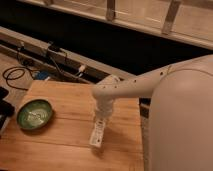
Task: Place the bottle in the ceramic bowl
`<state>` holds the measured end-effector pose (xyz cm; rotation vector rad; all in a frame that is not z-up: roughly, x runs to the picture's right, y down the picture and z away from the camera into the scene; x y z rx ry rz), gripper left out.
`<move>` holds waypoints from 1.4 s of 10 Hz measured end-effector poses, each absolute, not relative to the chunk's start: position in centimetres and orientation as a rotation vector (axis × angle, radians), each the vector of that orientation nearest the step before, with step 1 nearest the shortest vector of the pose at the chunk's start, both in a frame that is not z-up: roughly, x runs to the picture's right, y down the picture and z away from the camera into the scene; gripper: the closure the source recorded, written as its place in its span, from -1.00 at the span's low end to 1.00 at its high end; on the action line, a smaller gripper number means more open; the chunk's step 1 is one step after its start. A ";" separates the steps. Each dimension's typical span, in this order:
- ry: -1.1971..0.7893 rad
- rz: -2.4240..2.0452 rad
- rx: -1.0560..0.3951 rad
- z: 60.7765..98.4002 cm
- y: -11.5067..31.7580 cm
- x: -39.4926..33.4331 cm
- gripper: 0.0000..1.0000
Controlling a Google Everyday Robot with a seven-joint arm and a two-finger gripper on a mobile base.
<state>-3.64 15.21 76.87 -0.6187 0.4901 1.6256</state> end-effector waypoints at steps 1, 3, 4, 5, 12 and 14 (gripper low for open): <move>0.457 1.606 -0.613 76.9 13.9 -4.9 1.00; 0.355 1.533 -0.611 77.7 9.8 -9.7 1.00; 0.322 1.507 -0.615 78.0 8.5 -11.5 1.00; 0.282 1.475 -0.623 78.3 6.8 -13.7 1.00; 0.258 1.456 -0.628 78.5 5.8 -15.0 1.00; 0.242 1.478 -0.632 79.4 4.8 -14.9 1.00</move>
